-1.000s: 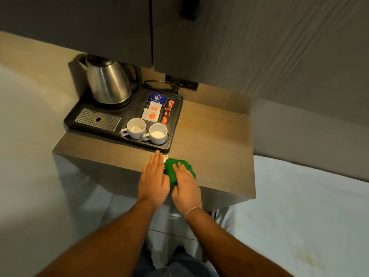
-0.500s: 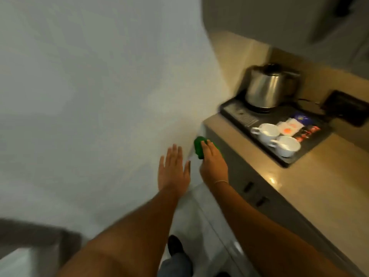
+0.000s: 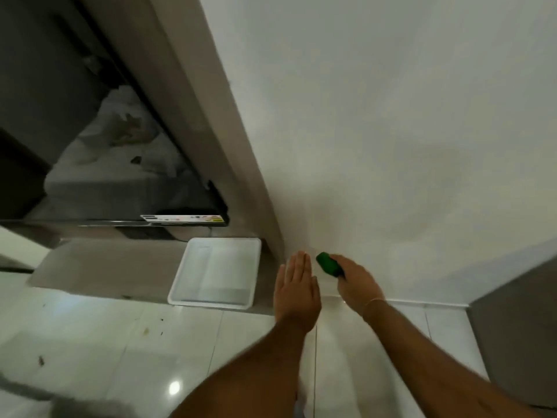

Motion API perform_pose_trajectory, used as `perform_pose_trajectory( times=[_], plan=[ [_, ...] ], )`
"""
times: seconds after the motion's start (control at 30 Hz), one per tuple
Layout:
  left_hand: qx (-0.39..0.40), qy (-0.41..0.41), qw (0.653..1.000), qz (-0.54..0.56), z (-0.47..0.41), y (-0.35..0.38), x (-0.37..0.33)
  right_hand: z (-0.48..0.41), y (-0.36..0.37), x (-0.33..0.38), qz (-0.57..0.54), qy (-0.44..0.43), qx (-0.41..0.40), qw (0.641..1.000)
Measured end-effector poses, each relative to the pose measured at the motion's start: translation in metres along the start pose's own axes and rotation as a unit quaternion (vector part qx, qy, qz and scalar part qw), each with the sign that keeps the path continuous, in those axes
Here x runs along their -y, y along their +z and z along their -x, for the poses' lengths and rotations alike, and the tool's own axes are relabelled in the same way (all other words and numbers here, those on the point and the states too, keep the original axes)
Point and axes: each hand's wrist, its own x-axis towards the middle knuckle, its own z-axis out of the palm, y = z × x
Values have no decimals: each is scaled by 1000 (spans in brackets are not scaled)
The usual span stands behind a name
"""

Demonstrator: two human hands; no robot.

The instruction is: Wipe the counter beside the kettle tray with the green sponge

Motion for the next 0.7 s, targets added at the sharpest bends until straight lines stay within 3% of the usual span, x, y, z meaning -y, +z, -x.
perform_pose_trajectory(
  times=[0.23,0.43,0.6,0.7],
  plan=[
    [-4,-113,993,-20,4,-15,184,-44,153,128,-26,26,213,976],
    [-38,-165,985,23,-17,-21,265,-94,238,189,-3,7,149,989],
    [-27,-184,982,41,-8,3,296,-104,297,173,103,-56,262,958],
    [0,-133,991,20,0,13,296,-87,300,154,79,-80,239,964]
  ],
)
